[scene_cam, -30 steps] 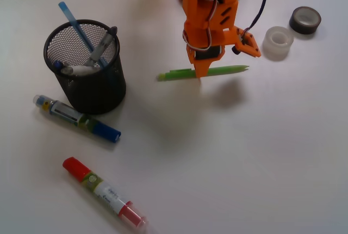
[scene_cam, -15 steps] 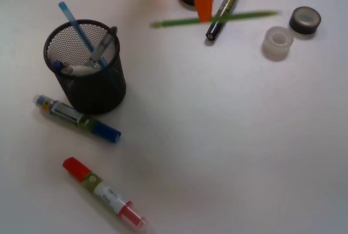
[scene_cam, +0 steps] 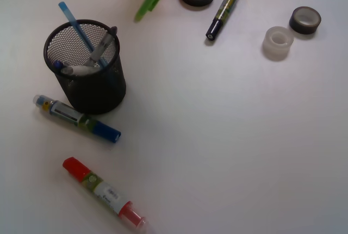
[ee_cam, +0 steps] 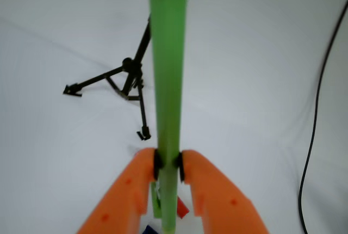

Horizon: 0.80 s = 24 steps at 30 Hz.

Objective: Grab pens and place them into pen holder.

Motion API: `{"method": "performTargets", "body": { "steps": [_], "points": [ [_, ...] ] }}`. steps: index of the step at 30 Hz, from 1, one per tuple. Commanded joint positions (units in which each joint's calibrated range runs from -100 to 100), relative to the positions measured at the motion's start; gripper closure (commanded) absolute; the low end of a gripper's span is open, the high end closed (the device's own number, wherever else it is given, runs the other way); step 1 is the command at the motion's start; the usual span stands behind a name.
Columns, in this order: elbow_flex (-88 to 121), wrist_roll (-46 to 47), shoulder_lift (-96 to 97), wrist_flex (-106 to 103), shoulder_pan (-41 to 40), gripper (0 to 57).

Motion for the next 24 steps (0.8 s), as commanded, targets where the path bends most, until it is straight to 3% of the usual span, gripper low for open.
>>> {"method": "performTargets", "body": {
  "steps": [1, 12, 24],
  "points": [
    [12.7, -2.6, -4.7, -19.0, 2.6, 57.1],
    [36.4, -6.8, 1.9, -56.8, 10.1, 57.1],
    [45.9, -8.4, 15.5, -76.1, 11.8, 56.9]
  ]
}}
